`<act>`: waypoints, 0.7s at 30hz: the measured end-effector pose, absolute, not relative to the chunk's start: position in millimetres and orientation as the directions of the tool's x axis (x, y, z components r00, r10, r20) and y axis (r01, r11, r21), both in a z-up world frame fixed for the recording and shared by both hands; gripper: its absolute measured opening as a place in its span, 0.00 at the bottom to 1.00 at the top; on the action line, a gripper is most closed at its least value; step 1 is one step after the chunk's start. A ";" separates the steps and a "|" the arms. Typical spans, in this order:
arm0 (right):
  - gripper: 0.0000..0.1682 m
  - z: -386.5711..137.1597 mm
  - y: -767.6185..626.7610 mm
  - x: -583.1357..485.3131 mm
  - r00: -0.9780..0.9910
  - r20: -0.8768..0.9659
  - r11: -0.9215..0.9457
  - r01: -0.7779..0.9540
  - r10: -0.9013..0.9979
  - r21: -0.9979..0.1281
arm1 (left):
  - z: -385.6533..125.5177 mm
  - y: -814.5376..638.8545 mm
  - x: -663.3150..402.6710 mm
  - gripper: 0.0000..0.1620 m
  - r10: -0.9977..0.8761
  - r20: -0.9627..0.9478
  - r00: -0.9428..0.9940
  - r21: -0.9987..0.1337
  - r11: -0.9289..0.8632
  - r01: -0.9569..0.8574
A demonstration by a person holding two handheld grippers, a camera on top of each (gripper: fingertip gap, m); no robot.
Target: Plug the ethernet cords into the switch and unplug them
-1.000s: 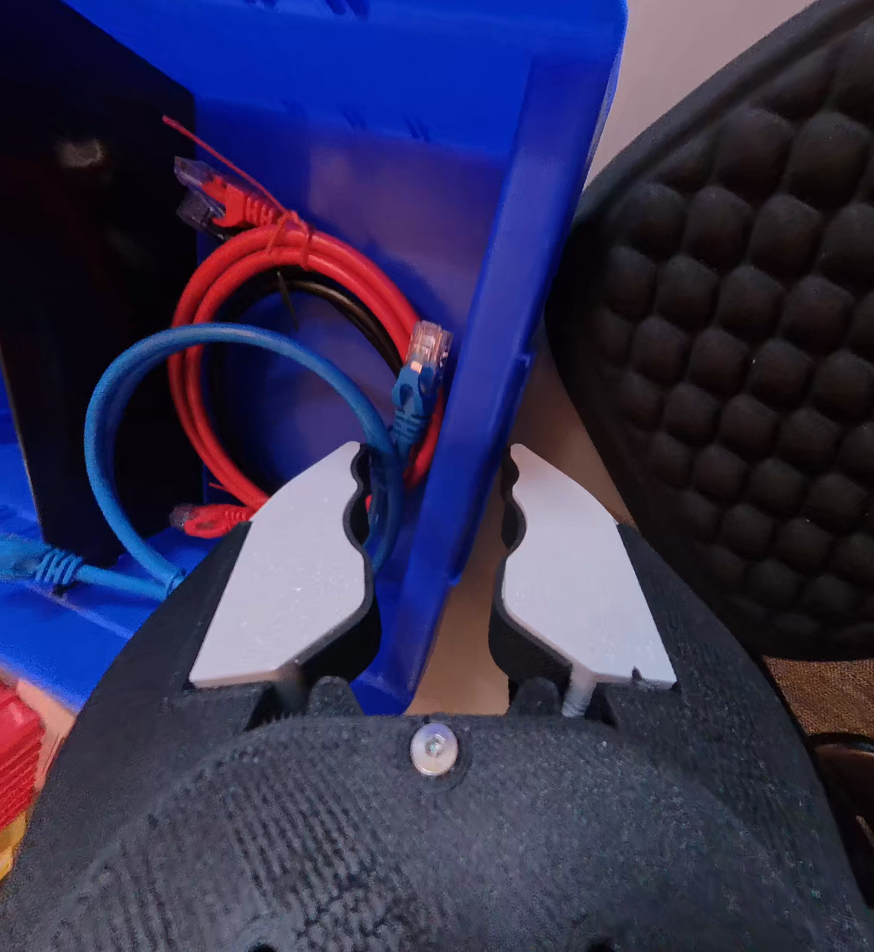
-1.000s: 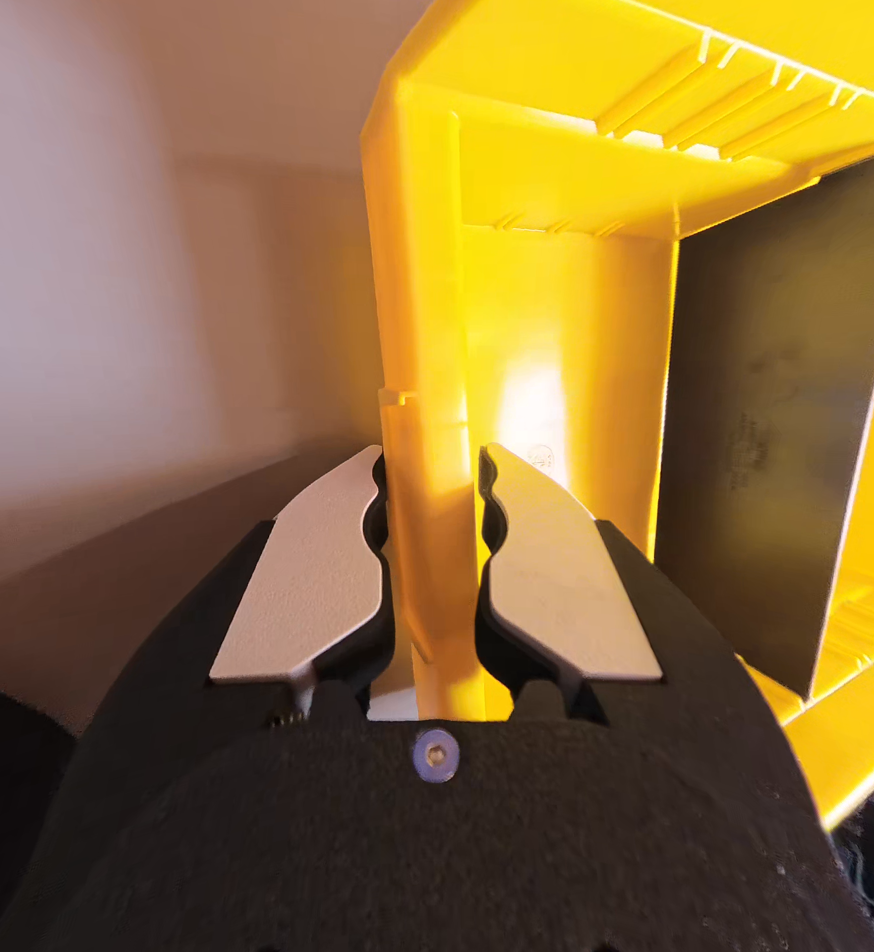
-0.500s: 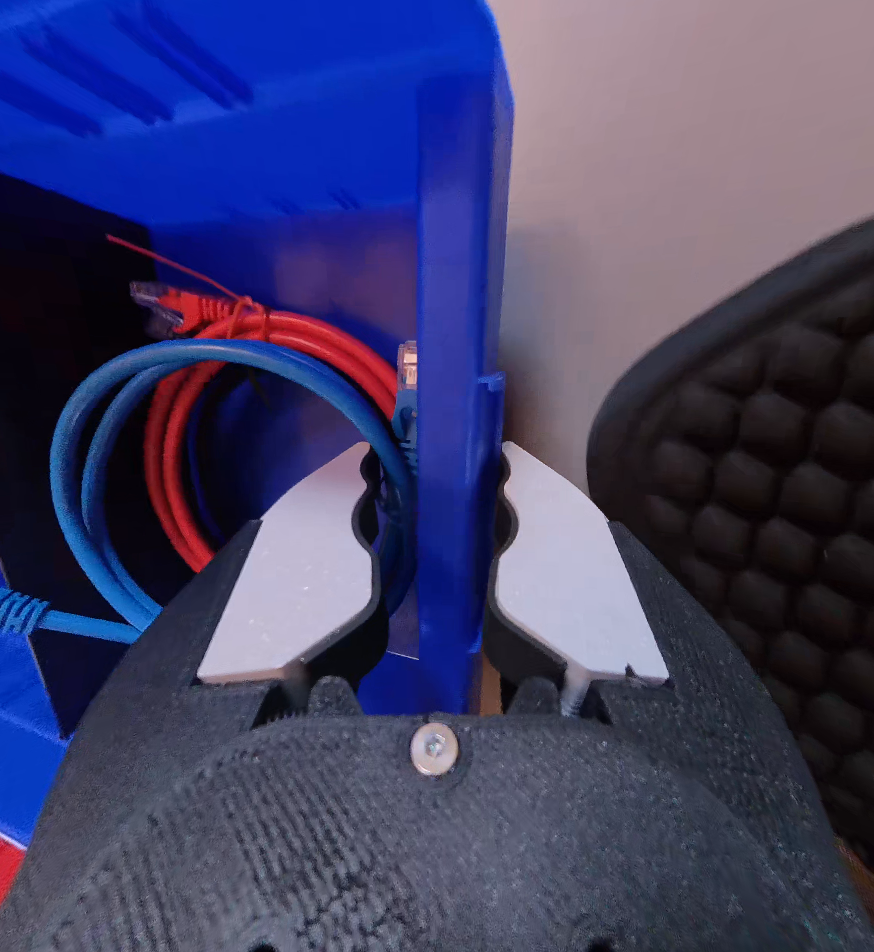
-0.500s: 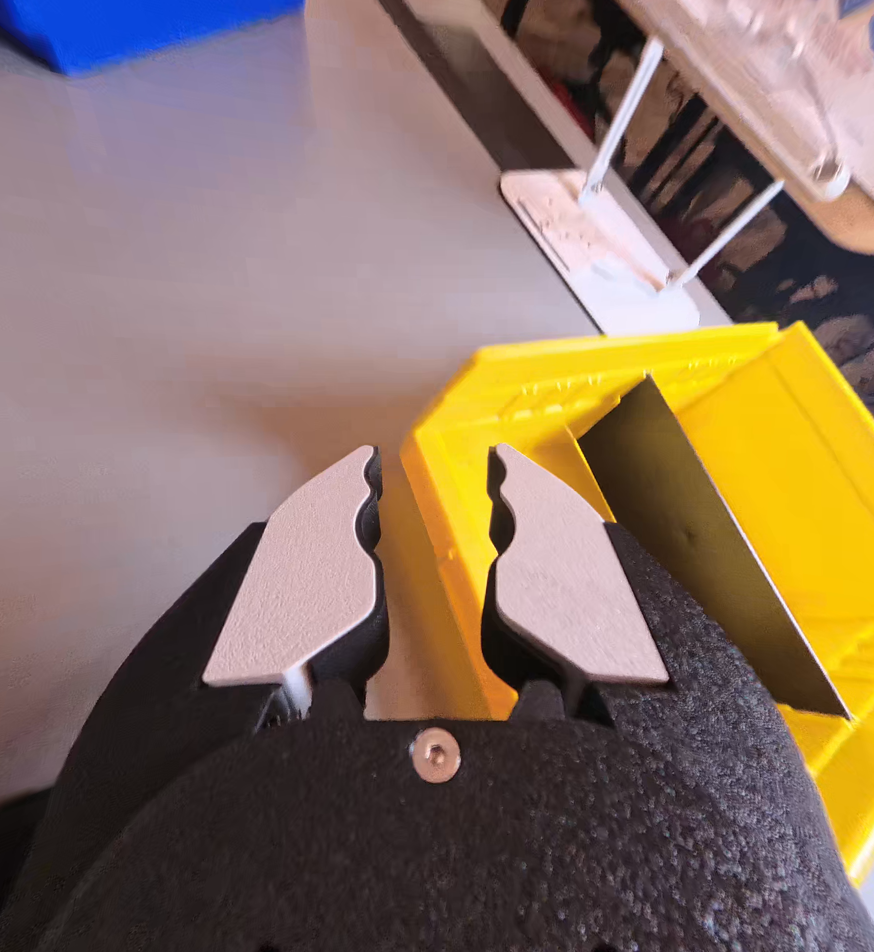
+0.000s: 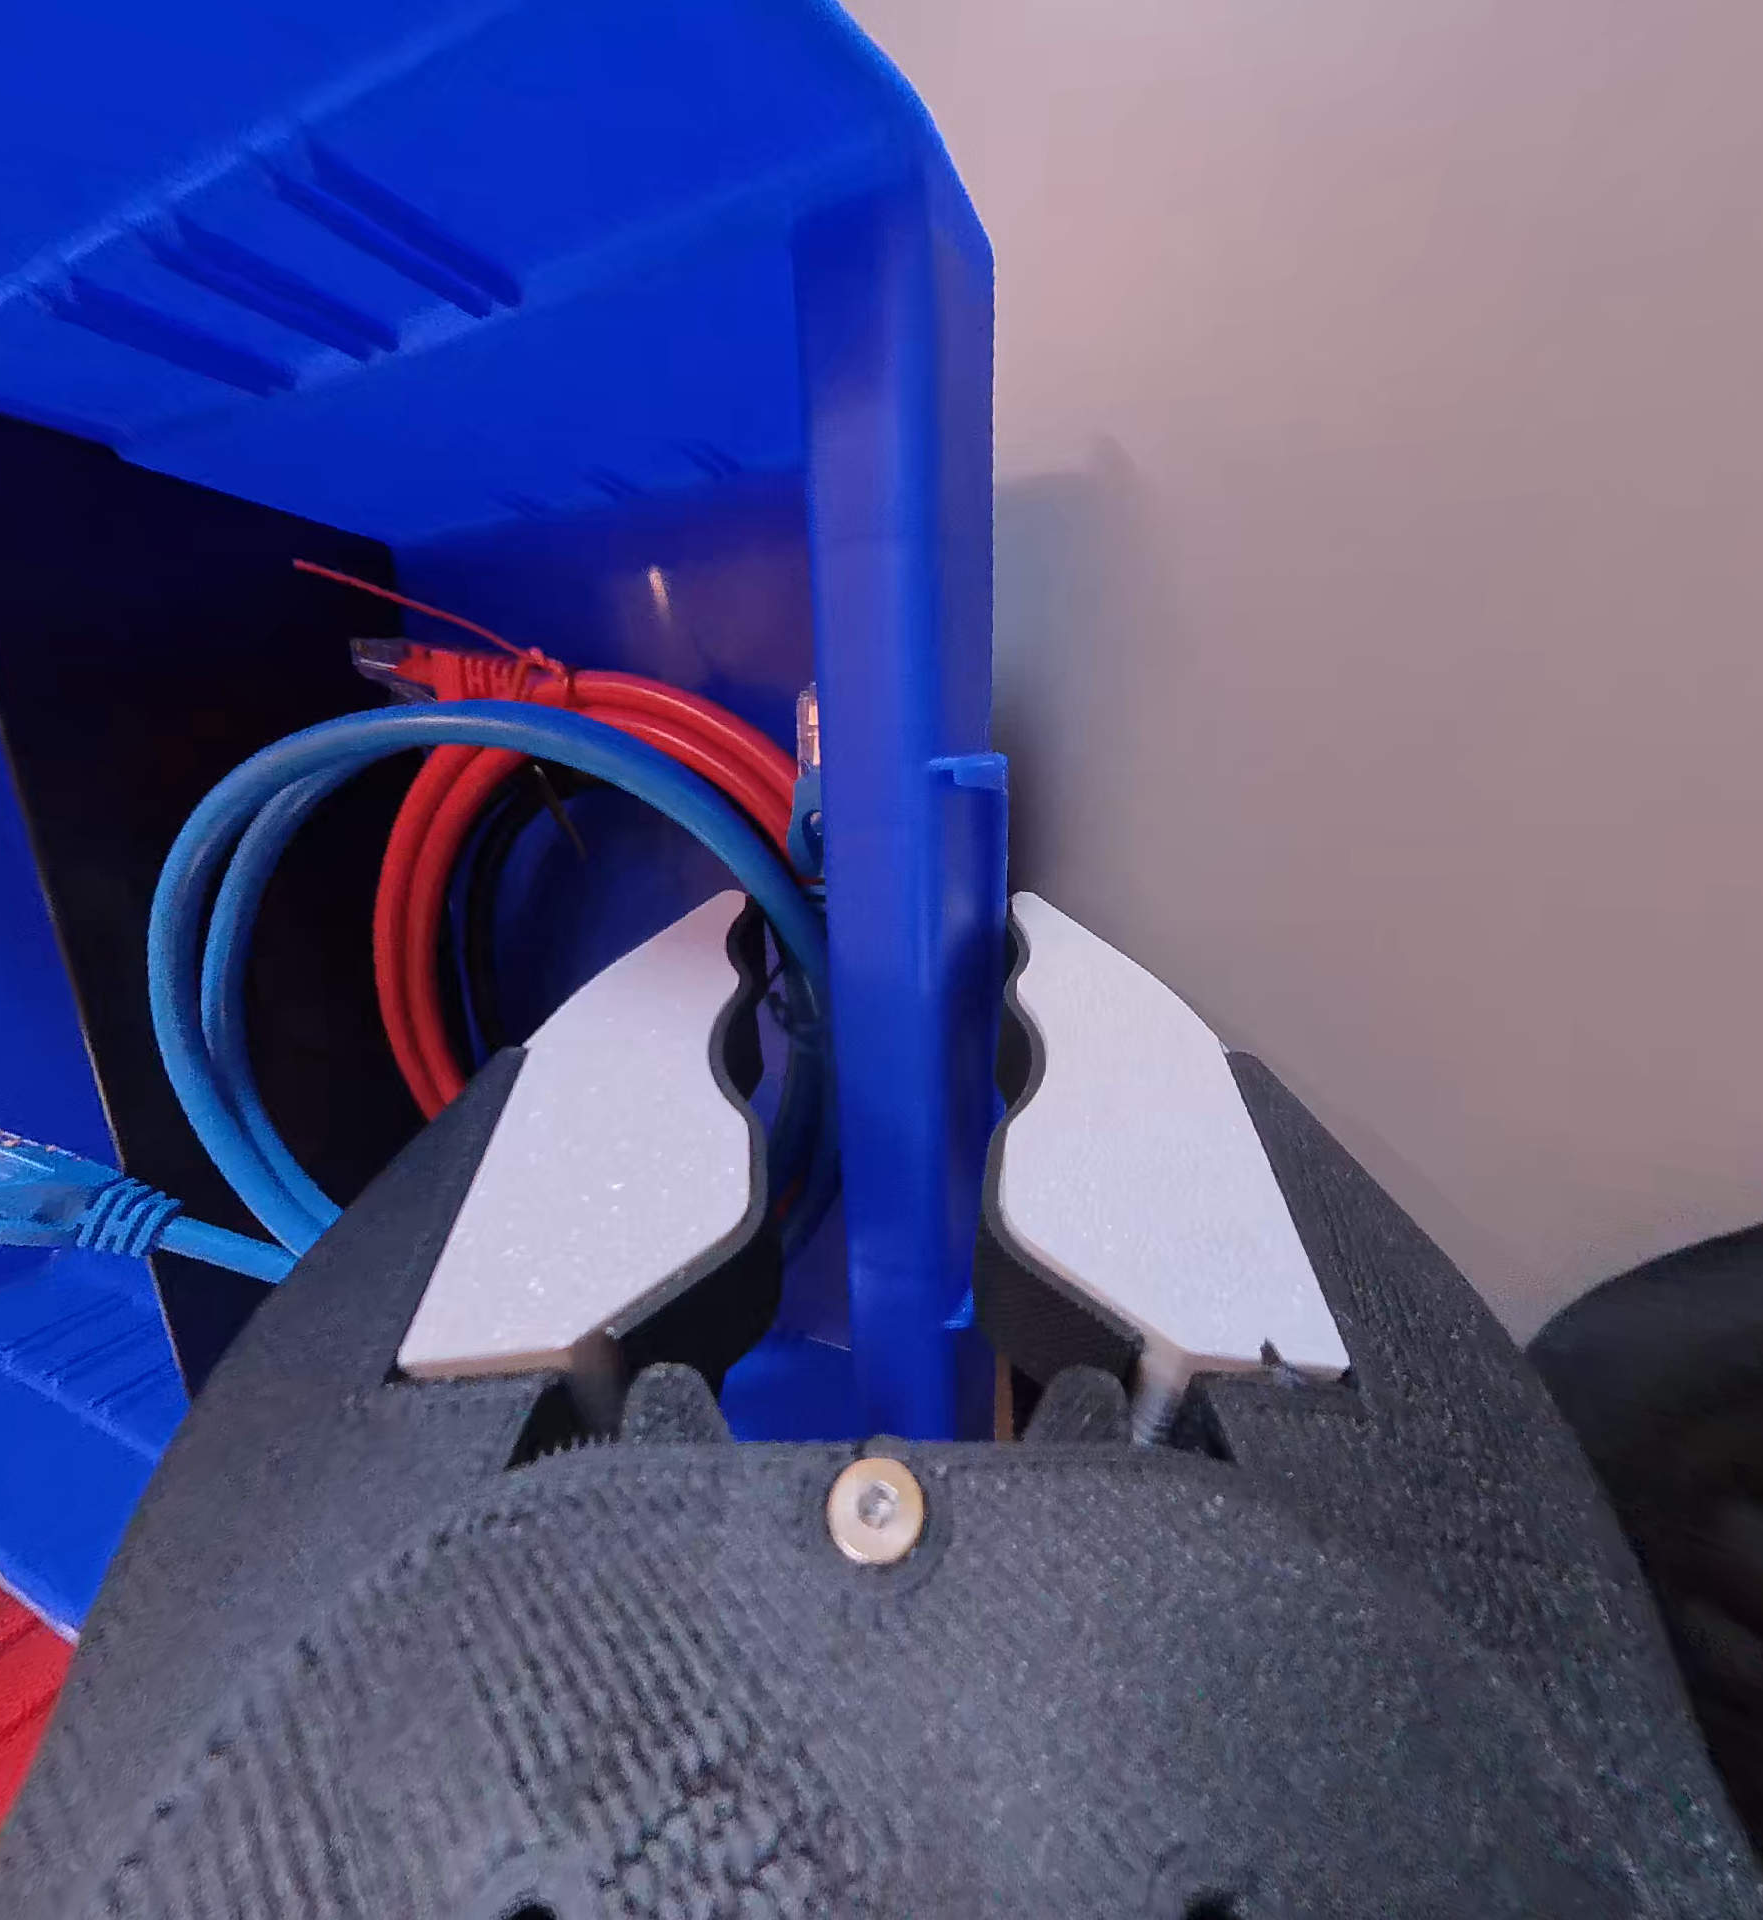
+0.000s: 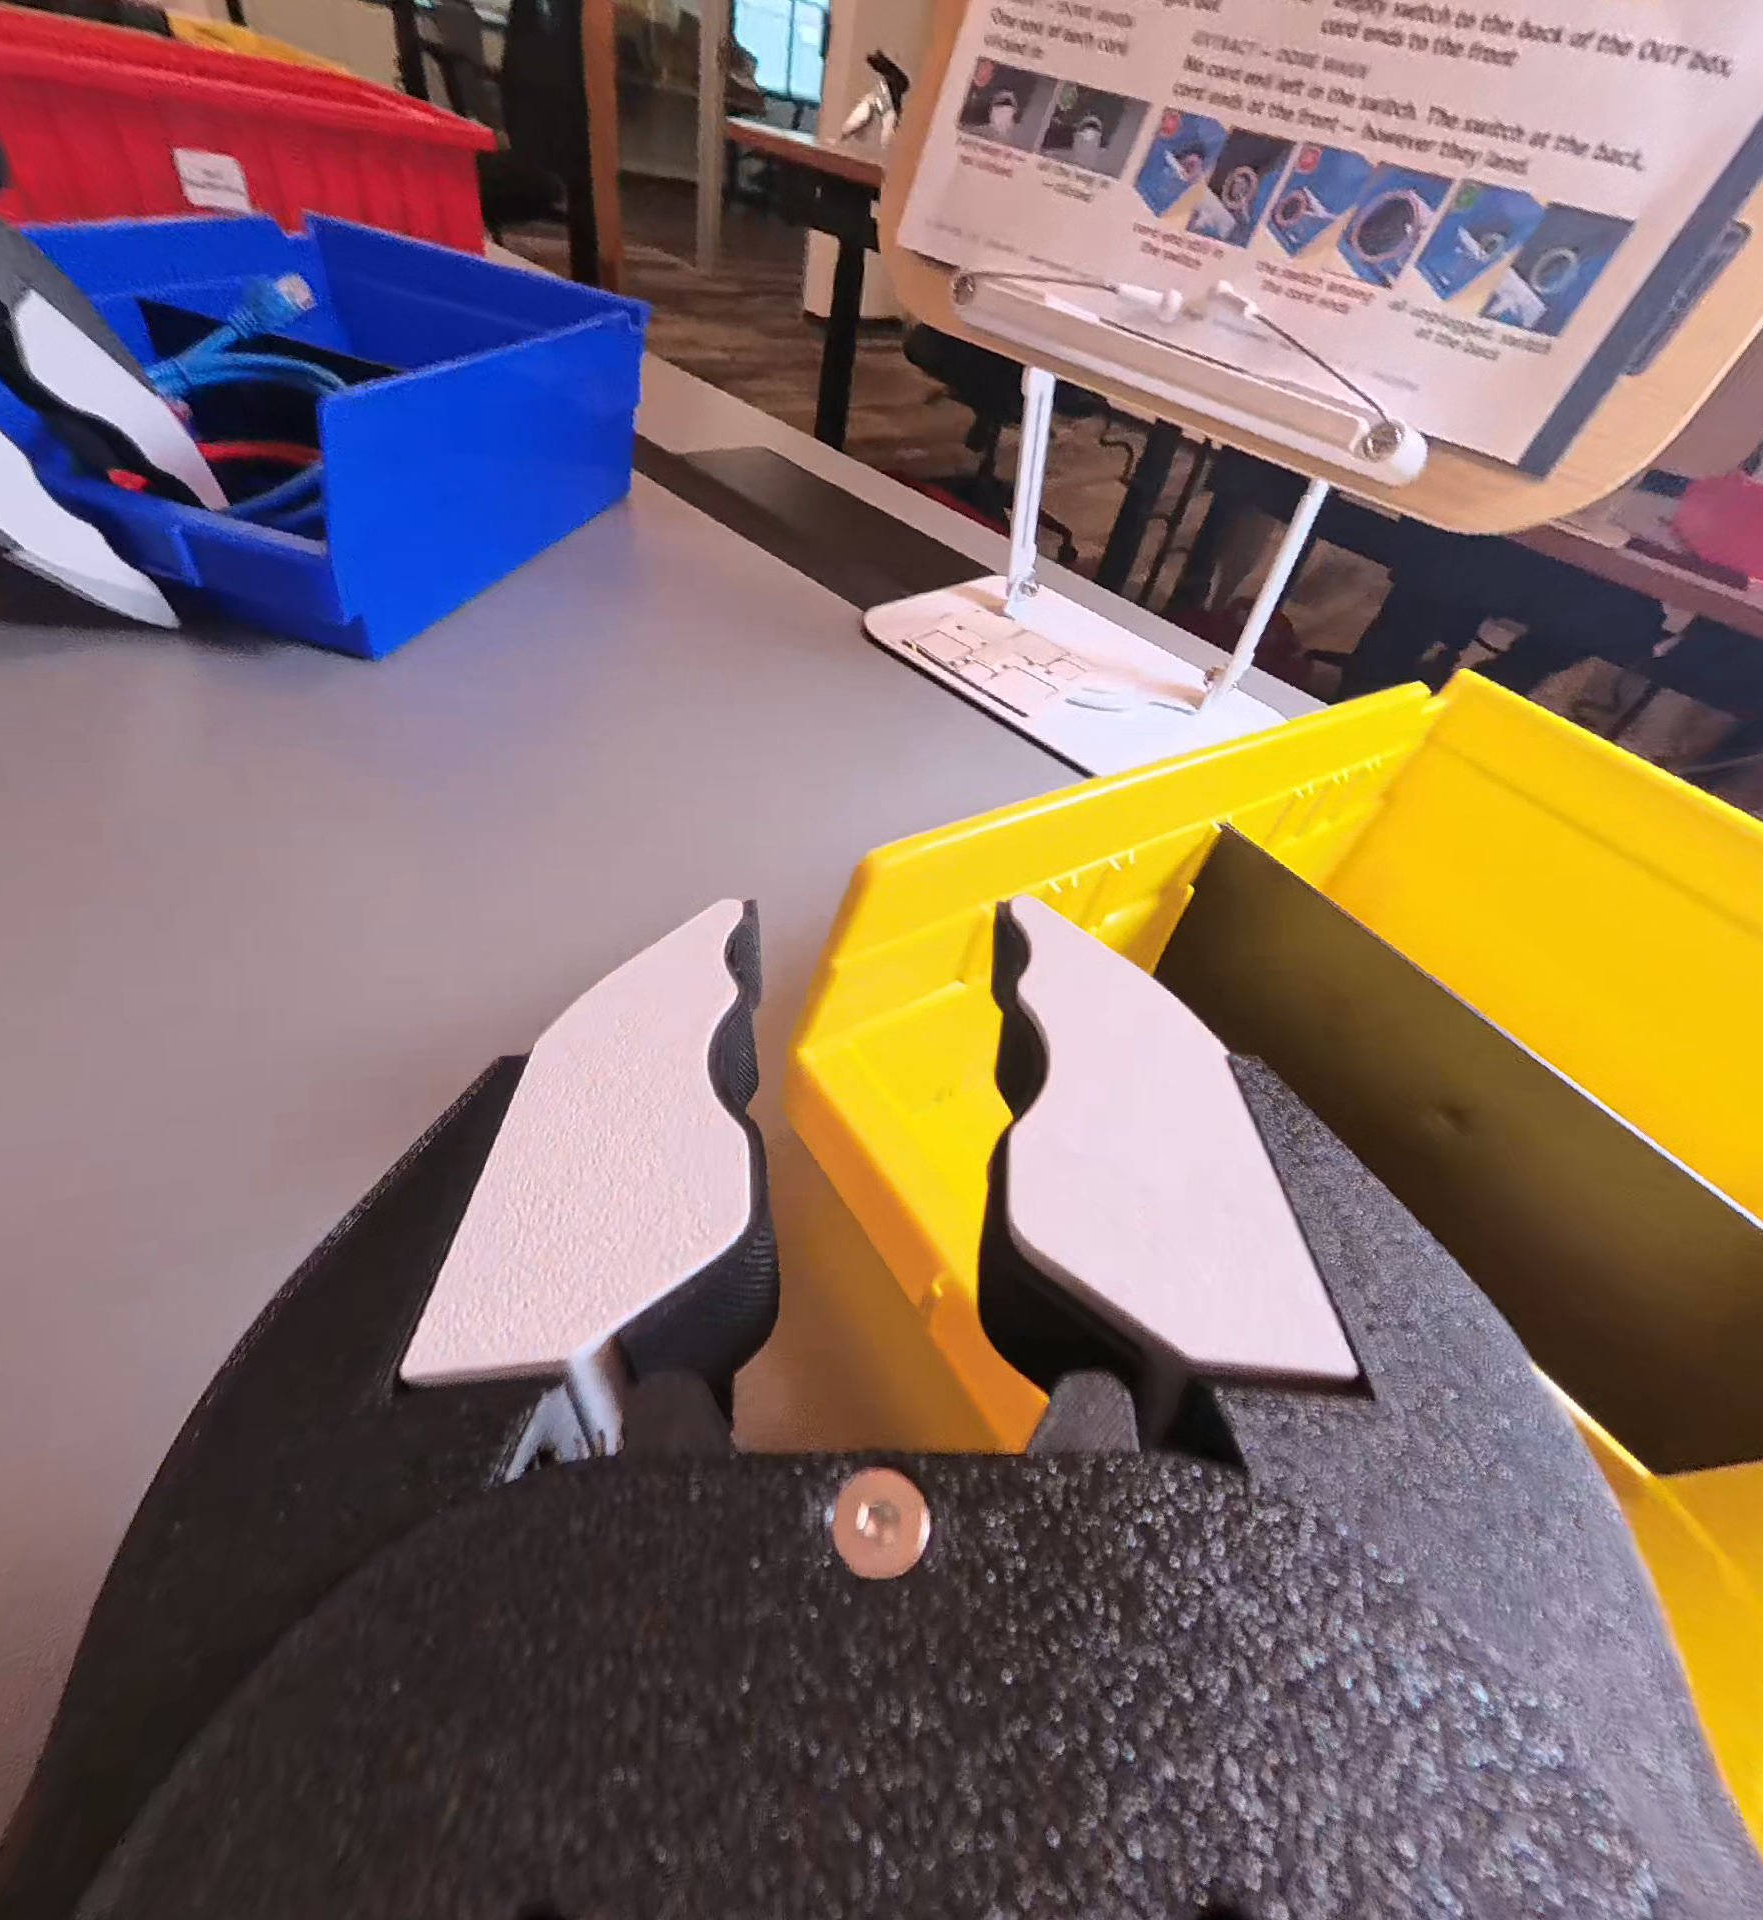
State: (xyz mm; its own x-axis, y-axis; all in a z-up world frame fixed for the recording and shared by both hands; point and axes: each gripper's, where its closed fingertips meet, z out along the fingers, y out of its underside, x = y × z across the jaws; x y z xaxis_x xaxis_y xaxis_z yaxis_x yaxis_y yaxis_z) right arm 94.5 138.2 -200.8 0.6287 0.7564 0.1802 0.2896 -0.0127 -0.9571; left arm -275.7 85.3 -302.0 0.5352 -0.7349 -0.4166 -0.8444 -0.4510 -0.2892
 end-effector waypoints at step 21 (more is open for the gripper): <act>0.19 -280.3 156.2 145.7 0.345 0.583 -0.040 0.881 0.735 -0.471 | -288.1 85.8 -273.3 0.27 -0.627 -0.415 0.659 -0.513 -0.437 -0.739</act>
State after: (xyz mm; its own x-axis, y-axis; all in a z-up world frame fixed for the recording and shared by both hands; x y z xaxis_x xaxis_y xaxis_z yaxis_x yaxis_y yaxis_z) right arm 145.7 156.2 -280.3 0.3452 0.7352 0.5833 0.8810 -0.0397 -0.4714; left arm -273.3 85.8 -288.1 0.6590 -0.6271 -0.4152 -0.7389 -0.4370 -0.5128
